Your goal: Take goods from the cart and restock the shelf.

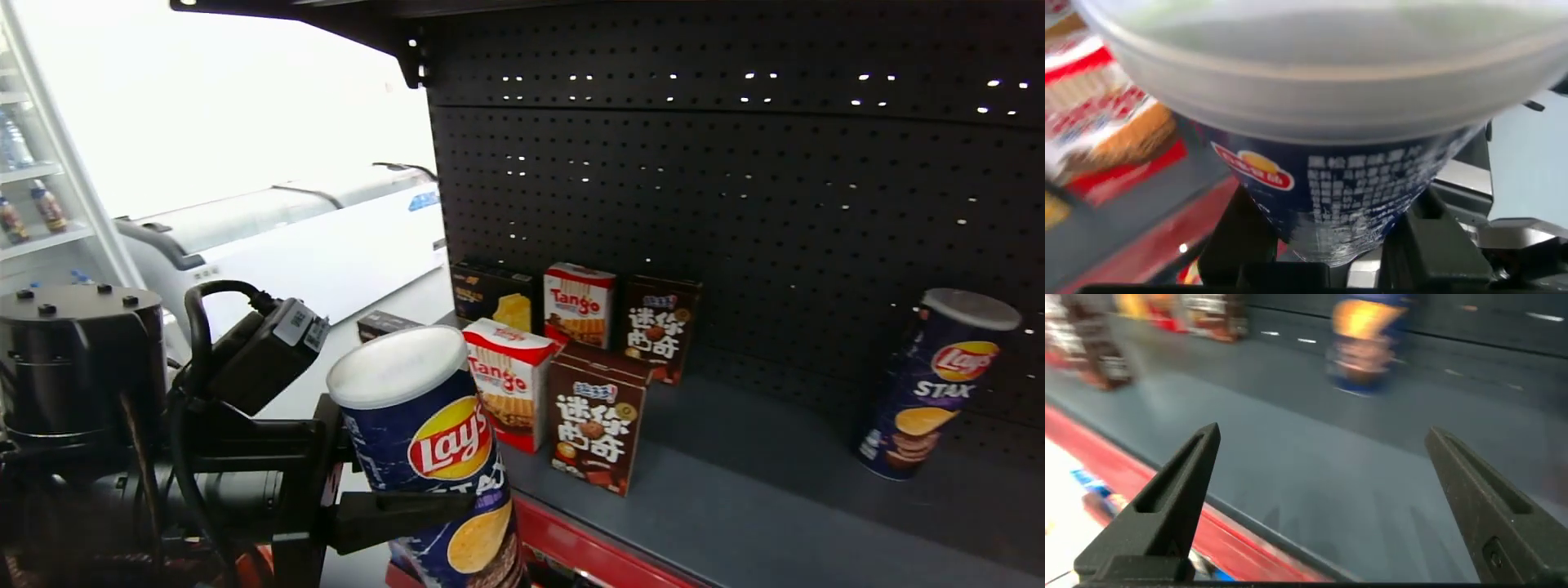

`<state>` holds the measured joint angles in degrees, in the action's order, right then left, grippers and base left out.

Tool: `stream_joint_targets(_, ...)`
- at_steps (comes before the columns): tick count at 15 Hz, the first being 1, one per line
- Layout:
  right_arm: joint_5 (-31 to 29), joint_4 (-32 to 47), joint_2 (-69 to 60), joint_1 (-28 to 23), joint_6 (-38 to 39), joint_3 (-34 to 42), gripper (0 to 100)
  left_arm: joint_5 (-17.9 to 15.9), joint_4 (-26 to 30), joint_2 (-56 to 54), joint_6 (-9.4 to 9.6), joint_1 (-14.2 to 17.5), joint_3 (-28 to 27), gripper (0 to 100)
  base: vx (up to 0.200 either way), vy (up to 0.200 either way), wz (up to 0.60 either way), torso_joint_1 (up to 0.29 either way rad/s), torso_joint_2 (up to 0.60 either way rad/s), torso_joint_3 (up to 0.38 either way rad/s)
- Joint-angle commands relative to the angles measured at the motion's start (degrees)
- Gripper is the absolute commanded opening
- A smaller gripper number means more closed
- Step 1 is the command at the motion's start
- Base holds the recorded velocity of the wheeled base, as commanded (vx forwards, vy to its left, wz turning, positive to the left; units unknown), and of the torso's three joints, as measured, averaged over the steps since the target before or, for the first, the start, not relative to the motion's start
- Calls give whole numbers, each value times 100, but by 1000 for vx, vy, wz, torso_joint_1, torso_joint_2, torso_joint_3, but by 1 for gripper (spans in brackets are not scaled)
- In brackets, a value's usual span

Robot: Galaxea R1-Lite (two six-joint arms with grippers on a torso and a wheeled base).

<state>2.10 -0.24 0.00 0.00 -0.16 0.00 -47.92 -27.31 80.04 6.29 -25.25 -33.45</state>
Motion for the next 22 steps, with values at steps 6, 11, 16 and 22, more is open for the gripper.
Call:
stream_joint_targets(6, 1, -2, 0, 0, -2, 0, 100, 2, -11, 29, -5, 11, 5, 0, 0, 0, -600, 4, 5, -1)
stream_joint_targets(11, 1, -2, 0, 0, -2, 0, 100, 11, -20, 46, -5, 20, 14, 0, 0, 0, -360, 1, 3, 1)
stream_joint_targets(16, 1, -2, 0, 0, -2, 0, 100, 11, -20, 38, -5, 46, 32, 0, 0, 0, 0, 0, 0, 0)
stream_joint_targets(22, 1, -2, 0, 0, -2, 0, 100, 11, -29, 38, -5, 46, 32, 0, 0, 0, -100, 0, 0, 0)
